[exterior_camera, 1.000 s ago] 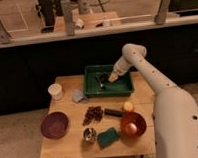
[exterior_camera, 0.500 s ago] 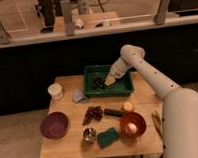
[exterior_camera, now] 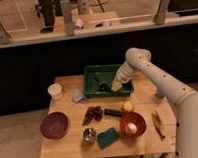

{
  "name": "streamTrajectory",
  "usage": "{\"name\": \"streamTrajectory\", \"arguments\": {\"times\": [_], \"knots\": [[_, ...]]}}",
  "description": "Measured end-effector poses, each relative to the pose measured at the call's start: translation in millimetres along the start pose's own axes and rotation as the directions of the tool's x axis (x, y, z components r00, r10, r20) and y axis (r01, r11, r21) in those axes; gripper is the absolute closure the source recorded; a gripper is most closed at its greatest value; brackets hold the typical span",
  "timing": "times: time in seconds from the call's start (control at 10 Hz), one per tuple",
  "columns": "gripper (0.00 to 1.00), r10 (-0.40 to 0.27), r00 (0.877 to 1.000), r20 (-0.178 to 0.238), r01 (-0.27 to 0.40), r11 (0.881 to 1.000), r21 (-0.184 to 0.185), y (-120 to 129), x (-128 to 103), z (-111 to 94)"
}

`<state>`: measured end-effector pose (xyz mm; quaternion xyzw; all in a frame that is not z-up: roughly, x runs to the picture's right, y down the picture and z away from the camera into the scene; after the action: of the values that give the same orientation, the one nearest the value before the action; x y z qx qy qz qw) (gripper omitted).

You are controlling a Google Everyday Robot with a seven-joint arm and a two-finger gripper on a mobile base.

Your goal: Wipe tray with brush

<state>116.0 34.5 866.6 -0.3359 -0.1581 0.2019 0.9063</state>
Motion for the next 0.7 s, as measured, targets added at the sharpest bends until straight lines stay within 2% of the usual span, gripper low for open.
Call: {"name": "streamTrajectory", "arguments": {"times": [0.3, 0.5, 0.7], "knots": [[0.95, 0.062, 0.997, -0.035, -0.06, 0.996, 0.071, -14.5, 35.9, -24.5], [0.95, 0.11, 0.993, -0.048, -0.103, 0.987, 0.124, -33.2, 46.5, -33.1], [0.95, 0.138, 0.989, -0.047, -0.13, 0.981, 0.146, -53.6, 48.2, -30.1]]}}
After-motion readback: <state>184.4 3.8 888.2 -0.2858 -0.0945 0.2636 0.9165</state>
